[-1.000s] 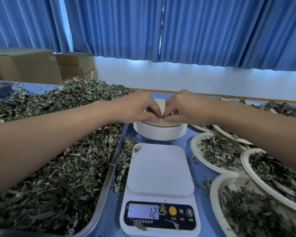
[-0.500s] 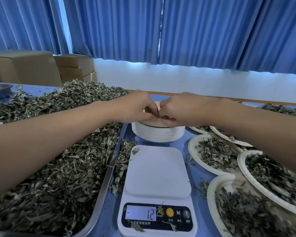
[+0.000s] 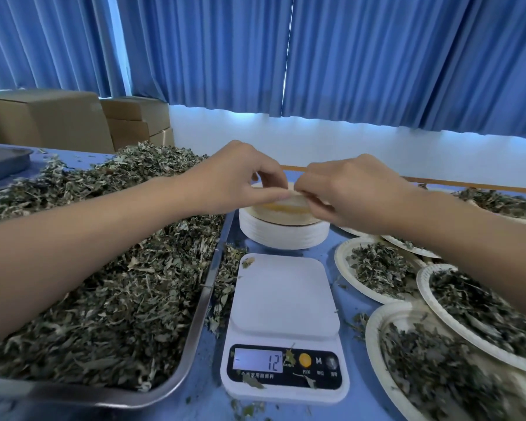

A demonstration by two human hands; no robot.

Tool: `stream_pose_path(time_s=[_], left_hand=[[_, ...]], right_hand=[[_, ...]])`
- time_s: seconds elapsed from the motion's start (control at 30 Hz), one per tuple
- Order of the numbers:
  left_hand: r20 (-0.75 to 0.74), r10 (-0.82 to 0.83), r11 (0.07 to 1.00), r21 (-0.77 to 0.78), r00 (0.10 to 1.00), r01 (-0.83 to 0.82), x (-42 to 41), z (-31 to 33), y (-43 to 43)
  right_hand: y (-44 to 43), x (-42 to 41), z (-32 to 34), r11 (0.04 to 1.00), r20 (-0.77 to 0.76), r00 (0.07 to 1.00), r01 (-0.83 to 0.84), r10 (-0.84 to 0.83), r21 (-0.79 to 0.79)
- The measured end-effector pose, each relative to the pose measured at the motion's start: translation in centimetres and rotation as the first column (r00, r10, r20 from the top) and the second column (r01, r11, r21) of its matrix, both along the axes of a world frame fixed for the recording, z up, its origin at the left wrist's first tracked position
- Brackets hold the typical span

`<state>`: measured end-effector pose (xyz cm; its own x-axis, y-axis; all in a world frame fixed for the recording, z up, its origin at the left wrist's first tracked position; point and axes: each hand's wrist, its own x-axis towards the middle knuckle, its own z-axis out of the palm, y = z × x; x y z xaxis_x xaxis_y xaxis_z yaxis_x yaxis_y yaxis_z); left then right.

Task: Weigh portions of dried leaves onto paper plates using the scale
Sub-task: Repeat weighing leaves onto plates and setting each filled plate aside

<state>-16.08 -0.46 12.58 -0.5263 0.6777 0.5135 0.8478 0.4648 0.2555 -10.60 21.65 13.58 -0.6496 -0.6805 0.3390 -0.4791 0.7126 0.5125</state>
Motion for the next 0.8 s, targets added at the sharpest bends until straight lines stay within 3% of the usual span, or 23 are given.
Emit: stream_pose_path(time_s=[0.1,0.17,0.23,0.3,0.37,0.43,0.6,0.8], left_hand=[[0.038,0.073,0.979,0.19,0.997,-0.079,1.7,-0.8,-1.9],[0.002,0.222,0.96,0.176,0.975,-0.219,1.8,-1.7,-3.7],[-0.019,0.404,0.915,-0.01,0.915,-0.404,1.1,-2.7,-5.5],[0.033,0.555,0.801,-0.29,0.831,-0.524,0.6,-3.9,-7.0],[0.108,0.652,0.672,-0.54,0.75,-0.507,0.5,-5.2,-7.9],[0.146,0.686,0.599,-0.669,0.713,-0.439,0.4,-6.2,-8.4],[0.177,0.688,0.624,-0.638,0.704,-0.45,0.1,-6.5,-8.2],[0.158,0.684,0.619,-0.642,0.712,-0.452,0.6,-6.1,-7.7]], right_hand=[[-0.3,4.6,-2.5,0.996,-0.025,0.996,-0.083,0.082,-0.034],[-0.4,7.5,-4.7,0.995,0.018,0.996,-0.092,0.093,-0.03],[-0.5,9.7,-6.6,0.994,0.064,0.992,-0.101,0.104,-0.047],[-0.5,11.2,-8.0,0.993,0.114,0.987,-0.105,0.111,-0.056],[-1.1,12.3,-8.5,0.992,0.129,0.989,-0.057,0.072,-0.115],[-2.1,13.2,-8.6,0.977,0.057,0.997,-0.038,0.051,-0.212],[-6.5,15.4,-9.8,0.874,-0.107,0.945,-0.326,0.309,-0.359],[-10.0,16.3,-13.5,0.811,0.087,0.866,-0.42,0.492,-0.407]])
